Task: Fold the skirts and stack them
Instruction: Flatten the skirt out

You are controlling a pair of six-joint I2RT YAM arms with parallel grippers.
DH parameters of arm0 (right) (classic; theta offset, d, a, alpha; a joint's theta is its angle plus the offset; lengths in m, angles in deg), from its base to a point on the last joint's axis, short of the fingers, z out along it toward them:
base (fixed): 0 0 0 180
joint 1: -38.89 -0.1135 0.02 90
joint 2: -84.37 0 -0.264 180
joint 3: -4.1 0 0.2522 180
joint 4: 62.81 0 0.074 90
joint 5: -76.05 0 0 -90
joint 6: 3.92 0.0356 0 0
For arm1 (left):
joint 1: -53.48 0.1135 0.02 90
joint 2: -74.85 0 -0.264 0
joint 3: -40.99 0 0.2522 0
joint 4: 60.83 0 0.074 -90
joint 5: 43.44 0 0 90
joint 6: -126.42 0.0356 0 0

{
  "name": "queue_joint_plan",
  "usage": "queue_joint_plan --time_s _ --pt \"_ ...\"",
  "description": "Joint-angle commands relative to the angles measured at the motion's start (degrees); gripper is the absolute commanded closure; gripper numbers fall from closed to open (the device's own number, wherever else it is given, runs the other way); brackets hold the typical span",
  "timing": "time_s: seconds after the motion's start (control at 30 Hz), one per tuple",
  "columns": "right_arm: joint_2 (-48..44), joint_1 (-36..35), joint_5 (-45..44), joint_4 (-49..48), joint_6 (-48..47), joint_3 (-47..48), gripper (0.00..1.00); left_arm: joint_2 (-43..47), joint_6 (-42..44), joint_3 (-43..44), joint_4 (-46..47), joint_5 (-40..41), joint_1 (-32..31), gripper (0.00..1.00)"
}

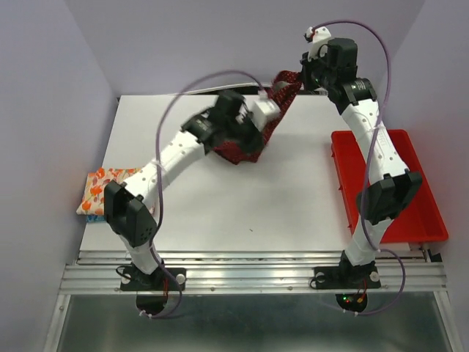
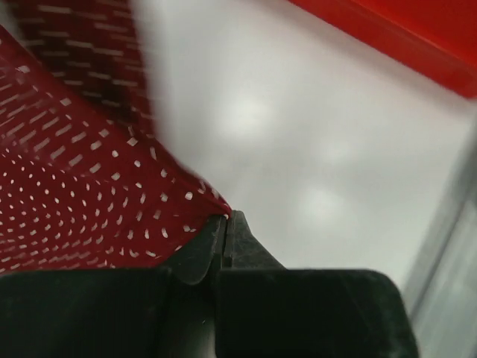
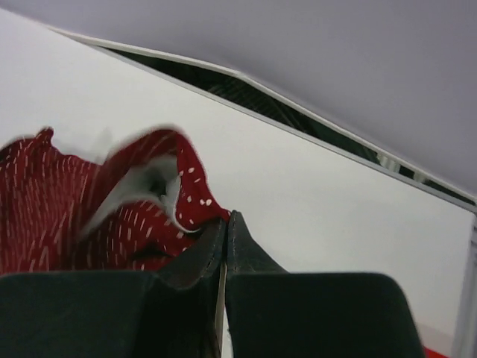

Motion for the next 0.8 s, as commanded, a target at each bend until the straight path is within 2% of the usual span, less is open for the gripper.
queue_joint_plan --time_s 0.0,0.03,0.07,0.13,0.2,0.33,0.43,0.77 --pt "0.8 1.7 -3.6 0.7 -0.6 2.4 0.99 15.8 4.9 -5.4 2.2 -1.8 -7.5 1.0" --pt "0.5 1.7 -4.5 0.5 -1.2 2.4 0.99 15.4 4.6 -4.1 2.1 -1.9 -4.2 1.0" --pt "0.0 1.7 -6.4 -0.4 -1.8 2.0 0.99 14.4 1.8 0.2 2.5 -2.3 3.8 1.0" --pt "-1.0 1.7 -8.2 -1.3 -3.3 1.7 0.99 13.1 -1.3 6.5 3.0 -3.7 11.4 1.0" --pt "-1.5 1.7 -9.3 -1.9 -3.9 1.7 0.99 11.9 -2.5 9.2 3.0 -3.8 16.7 1.0" --pt "-1.5 1.7 -10.1 -2.1 -4.3 2.2 0.99 11.6 -2.7 10.9 2.6 -3.6 18.4 1.0" --pt "-1.5 1.7 -10.8 -2.5 -4.8 2.4 0.99 13.3 -4.1 6.7 5.9 -3.2 18.4 1.0" --pt "-0.2 1.7 -9.0 -0.8 -6.0 4.4 0.99 15.1 -4.5 2.0 8.6 1.0 18.9 1.0"
